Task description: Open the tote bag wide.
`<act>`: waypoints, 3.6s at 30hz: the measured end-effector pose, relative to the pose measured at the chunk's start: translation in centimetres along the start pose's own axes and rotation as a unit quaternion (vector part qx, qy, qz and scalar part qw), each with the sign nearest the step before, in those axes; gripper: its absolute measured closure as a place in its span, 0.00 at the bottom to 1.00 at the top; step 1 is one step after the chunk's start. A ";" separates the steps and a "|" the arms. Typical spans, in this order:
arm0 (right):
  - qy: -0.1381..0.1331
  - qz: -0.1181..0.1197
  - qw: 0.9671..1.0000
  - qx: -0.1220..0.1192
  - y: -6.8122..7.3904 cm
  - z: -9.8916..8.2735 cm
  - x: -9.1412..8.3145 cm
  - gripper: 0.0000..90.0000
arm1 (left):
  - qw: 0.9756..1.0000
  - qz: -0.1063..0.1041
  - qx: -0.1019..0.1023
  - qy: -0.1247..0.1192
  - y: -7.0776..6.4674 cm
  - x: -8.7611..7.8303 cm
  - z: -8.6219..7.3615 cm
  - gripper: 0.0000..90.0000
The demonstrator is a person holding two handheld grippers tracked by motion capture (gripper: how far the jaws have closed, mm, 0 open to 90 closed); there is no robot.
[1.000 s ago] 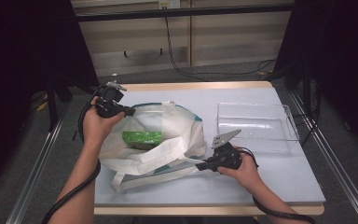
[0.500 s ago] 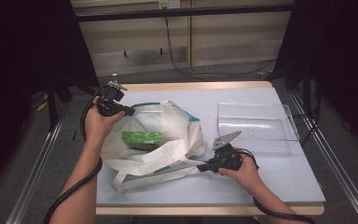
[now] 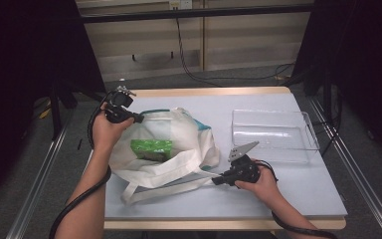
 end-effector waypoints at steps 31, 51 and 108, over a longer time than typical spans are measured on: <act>0.005 0.000 1.000 0.001 -0.2 -0.6 0.1 0.97 | 1.000 0.011 -0.018 0.015 1.0 2.9 -1.6 0.93; 0.004 -0.003 1.000 -0.002 -0.3 -0.7 0.0 0.97 | 0.999 0.008 -0.042 0.012 1.6 4.4 -2.5 0.92; -0.018 -0.015 0.999 -0.028 2.0 4.9 1.3 0.97 | 0.999 -0.010 -0.035 0.001 1.3 0.4 -4.1 0.84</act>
Point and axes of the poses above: each handheld gripper's, and its own axes: x roughly forward along the jaws, z roughly out of its top, y roughly to its left, the point moved 6 cm from there along x, roughly forward along the jaws
